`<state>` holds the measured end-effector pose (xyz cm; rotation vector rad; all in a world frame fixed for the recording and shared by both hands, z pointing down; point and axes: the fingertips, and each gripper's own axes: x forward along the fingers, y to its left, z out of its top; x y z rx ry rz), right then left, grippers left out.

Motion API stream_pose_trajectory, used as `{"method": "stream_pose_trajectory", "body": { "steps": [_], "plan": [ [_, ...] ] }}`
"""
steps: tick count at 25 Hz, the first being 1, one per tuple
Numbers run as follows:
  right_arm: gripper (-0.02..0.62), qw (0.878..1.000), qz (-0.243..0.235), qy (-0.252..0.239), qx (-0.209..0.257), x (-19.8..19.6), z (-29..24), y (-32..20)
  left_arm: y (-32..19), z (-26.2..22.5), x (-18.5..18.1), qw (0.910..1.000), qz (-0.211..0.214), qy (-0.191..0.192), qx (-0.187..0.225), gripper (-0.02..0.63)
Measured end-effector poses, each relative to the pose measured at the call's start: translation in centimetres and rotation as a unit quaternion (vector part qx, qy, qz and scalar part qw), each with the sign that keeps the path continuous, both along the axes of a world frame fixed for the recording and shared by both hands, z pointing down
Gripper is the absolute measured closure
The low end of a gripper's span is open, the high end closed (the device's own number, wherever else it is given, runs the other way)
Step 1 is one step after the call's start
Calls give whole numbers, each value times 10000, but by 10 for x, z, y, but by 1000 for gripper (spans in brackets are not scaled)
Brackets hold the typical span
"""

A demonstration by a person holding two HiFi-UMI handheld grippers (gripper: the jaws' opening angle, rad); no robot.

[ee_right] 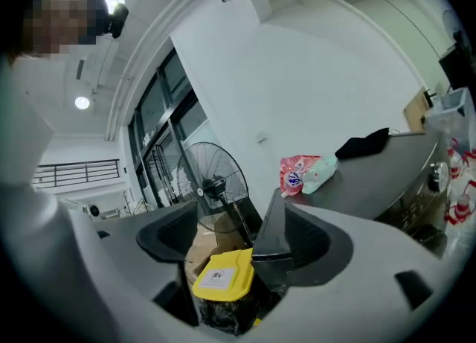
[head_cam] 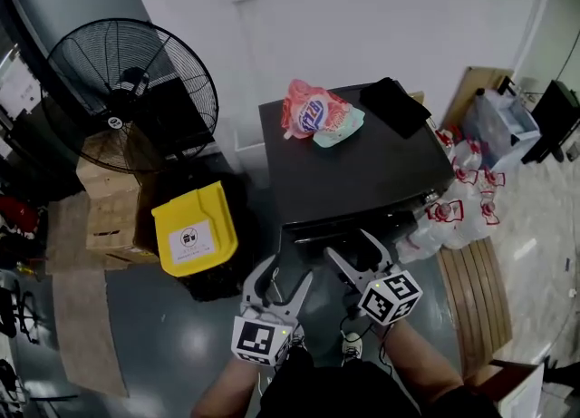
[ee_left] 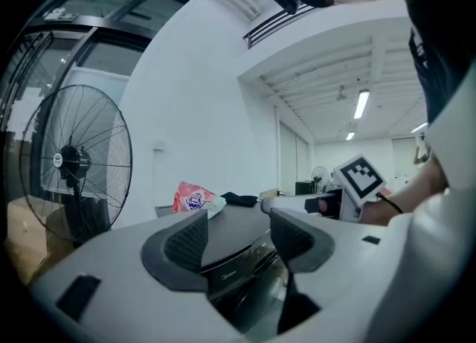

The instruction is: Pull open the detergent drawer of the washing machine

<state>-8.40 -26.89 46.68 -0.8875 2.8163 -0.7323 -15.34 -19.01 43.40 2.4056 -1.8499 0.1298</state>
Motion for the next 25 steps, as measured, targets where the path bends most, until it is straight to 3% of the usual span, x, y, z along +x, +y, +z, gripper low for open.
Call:
{"method": "stream_pose_trajectory", "body": {
  "steps": [11, 21, 25],
  "plan": [
    [183, 9880, 943, -307, -1188, -29, 71, -26, -38, 33, -39, 9965, 808, 41, -197, 364],
    [151, 9544, 1587, -767, -2411, -34, 153, -35, -61, 61, -42, 9892, 1408, -66, -414, 364],
    [151, 9354, 1713, -1219, -2844, -39, 172, -38, -68, 70, -40, 9866, 1563, -93, -465, 364]
  ]
}}
